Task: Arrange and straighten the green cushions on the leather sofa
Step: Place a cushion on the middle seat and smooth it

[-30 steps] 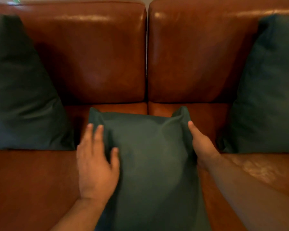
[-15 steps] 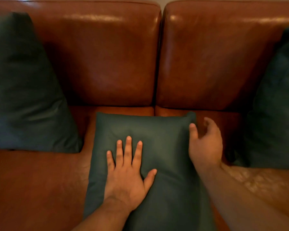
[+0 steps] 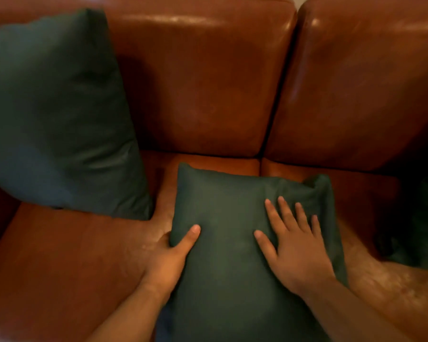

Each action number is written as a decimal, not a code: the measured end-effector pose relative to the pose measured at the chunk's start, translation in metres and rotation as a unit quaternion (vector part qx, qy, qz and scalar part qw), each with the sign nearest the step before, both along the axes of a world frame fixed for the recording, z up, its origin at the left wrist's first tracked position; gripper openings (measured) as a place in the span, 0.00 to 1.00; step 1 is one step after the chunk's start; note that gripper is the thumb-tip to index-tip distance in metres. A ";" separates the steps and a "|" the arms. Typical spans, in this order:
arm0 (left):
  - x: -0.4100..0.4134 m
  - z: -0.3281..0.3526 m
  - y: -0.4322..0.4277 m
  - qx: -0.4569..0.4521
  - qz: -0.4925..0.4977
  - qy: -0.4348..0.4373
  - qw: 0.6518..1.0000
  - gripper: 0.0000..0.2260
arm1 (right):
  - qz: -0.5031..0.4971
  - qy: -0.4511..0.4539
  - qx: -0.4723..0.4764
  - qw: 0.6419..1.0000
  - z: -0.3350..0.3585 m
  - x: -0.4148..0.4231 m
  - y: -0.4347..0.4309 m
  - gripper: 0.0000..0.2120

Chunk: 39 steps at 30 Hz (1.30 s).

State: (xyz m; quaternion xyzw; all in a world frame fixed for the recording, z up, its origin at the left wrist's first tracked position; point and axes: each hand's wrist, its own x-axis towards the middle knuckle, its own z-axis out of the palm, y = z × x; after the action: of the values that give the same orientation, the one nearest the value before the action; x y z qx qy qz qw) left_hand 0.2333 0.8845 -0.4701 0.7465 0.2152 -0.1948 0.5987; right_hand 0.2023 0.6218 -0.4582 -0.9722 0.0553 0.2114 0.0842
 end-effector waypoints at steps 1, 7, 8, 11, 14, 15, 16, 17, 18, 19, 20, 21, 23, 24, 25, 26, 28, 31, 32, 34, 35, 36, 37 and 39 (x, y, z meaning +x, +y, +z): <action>-0.001 -0.001 0.000 -0.008 0.012 0.033 0.999 0.23 | 0.000 0.034 -0.002 0.999 -0.003 0.005 0.000 0.40; -0.006 -0.005 0.003 0.040 0.058 0.052 0.996 0.25 | 0.056 -0.091 0.055 0.993 0.016 0.028 0.054 0.38; -0.009 -0.006 0.003 0.054 0.062 0.054 0.995 0.23 | 0.102 -0.080 0.047 0.990 0.011 0.023 0.065 0.38; -0.007 -0.008 0.006 0.073 0.080 0.076 0.991 0.19 | 0.126 -0.002 0.016 0.992 -0.004 0.036 0.077 0.40; 0.004 -0.007 0.010 0.093 0.069 0.065 0.991 0.15 | 0.110 -0.009 0.030 0.993 -0.005 0.059 0.076 0.40; 0.005 -0.007 0.009 0.094 0.061 0.056 0.992 0.13 | 0.107 -0.025 0.032 0.993 -0.005 0.058 0.075 0.38; 0.004 -0.009 0.008 0.090 0.061 0.050 0.993 0.12 | 0.107 -0.029 0.036 0.993 -0.006 0.054 0.074 0.37; 0.001 -0.010 0.007 0.083 0.065 0.052 0.993 0.13 | 0.112 -0.015 0.053 0.992 -0.009 0.051 0.072 0.36; -0.001 -0.012 0.006 0.080 0.073 0.055 0.993 0.15 | 0.106 -0.002 0.088 0.990 -0.009 0.051 0.068 0.34; -0.003 -0.014 0.007 0.081 0.080 0.057 0.992 0.16 | 0.084 0.006 0.137 0.987 -0.007 0.054 0.064 0.33; -0.003 -0.017 0.008 0.079 0.081 0.059 0.992 0.18 | 0.046 -0.006 0.185 0.982 -0.003 0.058 0.057 0.31; -0.002 -0.018 0.010 0.068 0.076 0.067 0.993 0.22 | -0.005 -0.065 0.215 0.975 0.001 0.061 0.047 0.28; 0.003 -0.016 0.014 -0.001 0.052 0.113 0.992 0.31 | -0.139 -0.210 0.166 0.953 0.003 0.065 0.016 0.28; 0.006 -0.014 0.017 -0.052 0.041 0.152 0.986 0.34 | -0.223 -0.227 0.133 0.938 0.004 0.063 -0.002 0.36; 0.008 -0.011 0.018 -0.100 0.026 0.189 0.977 0.35 | -0.320 -0.186 0.131 0.920 0.004 0.058 -0.017 0.48; 0.010 -0.006 0.019 -0.135 0.010 0.216 0.967 0.34 | -0.408 -0.120 0.157 0.891 0.005 0.053 -0.029 0.61; 0.012 0.003 0.017 -0.170 -0.021 0.242 0.955 0.31 | -0.515 -0.031 0.253 0.819 0.007 0.047 -0.045 0.76; 0.012 0.009 0.013 -0.200 -0.001 0.238 0.950 0.22 | -0.566 0.026 0.400 0.720 0.012 0.033 -0.069 0.66; 0.010 0.008 0.011 -0.197 0.016 0.219 0.955 0.19 | -0.563 0.061 0.424 0.707 0.013 0.026 -0.076 0.58; 0.006 0.003 0.010 -0.175 0.042 0.171 0.969 0.17 | -0.555 0.116 0.440 0.697 0.012 0.014 -0.087 0.44; 0.004 0.000 0.009 -0.163 0.048 0.148 0.974 0.19 | -0.550 0.112 0.439 0.701 0.010 0.012 -0.092 0.41; 0.004 -0.004 0.008 -0.155 0.049 0.124 0.979 0.24 | -0.547 0.085 0.433 0.711 0.007 0.012 -0.095 0.40; 0.006 -0.008 0.007 -0.144 0.043 0.095 0.984 0.29 | -0.540 0.044 0.422 0.727 0.005 0.013 -0.095 0.39; 0.014 -0.011 0.002 -0.107 0.026 0.033 0.993 0.37 | -0.514 -0.042 0.393 0.761 0.007 0.020 -0.093 0.36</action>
State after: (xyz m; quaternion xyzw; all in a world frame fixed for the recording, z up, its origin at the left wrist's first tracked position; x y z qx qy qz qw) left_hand 0.2476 0.8868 -0.4812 0.6658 0.2320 -0.2252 0.6724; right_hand 0.2223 0.5292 -0.4516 -0.6873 0.4556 0.0985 0.5571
